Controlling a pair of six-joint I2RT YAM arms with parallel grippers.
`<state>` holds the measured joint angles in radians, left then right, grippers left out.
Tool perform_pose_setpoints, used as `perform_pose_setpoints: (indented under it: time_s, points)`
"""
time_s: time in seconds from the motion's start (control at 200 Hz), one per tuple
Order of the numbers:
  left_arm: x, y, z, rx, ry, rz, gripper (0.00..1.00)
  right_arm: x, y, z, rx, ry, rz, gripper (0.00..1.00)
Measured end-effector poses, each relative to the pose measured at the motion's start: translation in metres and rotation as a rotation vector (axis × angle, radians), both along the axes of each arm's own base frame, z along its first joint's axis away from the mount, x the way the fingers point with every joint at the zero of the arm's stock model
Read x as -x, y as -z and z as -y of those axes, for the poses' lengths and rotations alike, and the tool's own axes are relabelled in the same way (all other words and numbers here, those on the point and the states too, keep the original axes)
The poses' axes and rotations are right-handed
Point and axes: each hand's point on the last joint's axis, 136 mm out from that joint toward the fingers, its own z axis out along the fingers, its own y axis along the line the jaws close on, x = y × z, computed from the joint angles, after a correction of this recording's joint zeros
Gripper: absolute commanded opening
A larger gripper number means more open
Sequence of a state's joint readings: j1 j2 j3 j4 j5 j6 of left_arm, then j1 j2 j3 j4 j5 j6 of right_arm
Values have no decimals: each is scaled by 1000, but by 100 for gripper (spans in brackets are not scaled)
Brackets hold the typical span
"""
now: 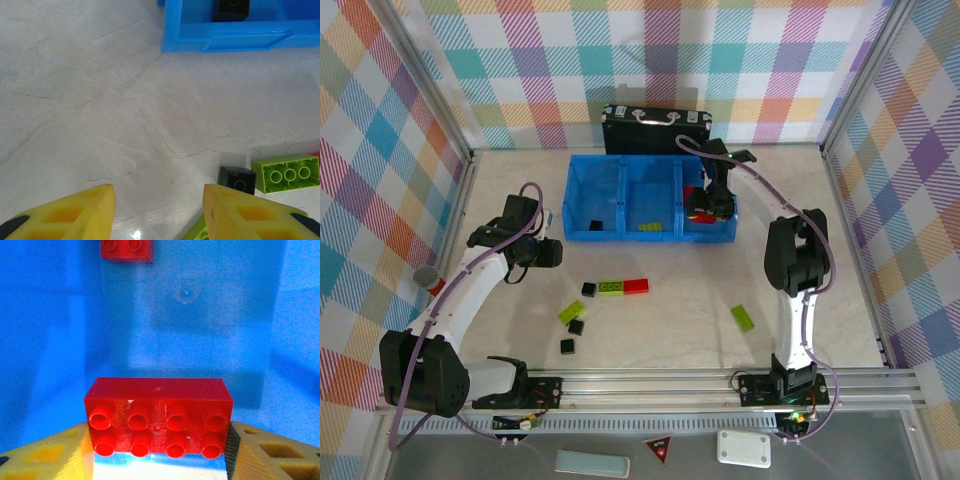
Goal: Sort the legos into containers by color
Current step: Place the lego in the container.
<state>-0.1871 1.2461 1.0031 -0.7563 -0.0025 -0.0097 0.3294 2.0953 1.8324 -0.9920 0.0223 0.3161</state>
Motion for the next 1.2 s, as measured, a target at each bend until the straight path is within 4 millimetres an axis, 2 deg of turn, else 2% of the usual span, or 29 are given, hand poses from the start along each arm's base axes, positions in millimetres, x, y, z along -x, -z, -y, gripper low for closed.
perform_pose_setpoints:
  time_s: [0.25,0.51,1.2]
  points:
    - [0,0,-1,-6,-3,2,50,0,22,-8,-95,-21,-74,61]
    - [0,0,-1,-6,-3,1,50,-4,31,-12,-186,-21,-99,62]
    - [0,0,-1,-6,-3,1,50,-2,34,-13,-242,-13,-123,72]
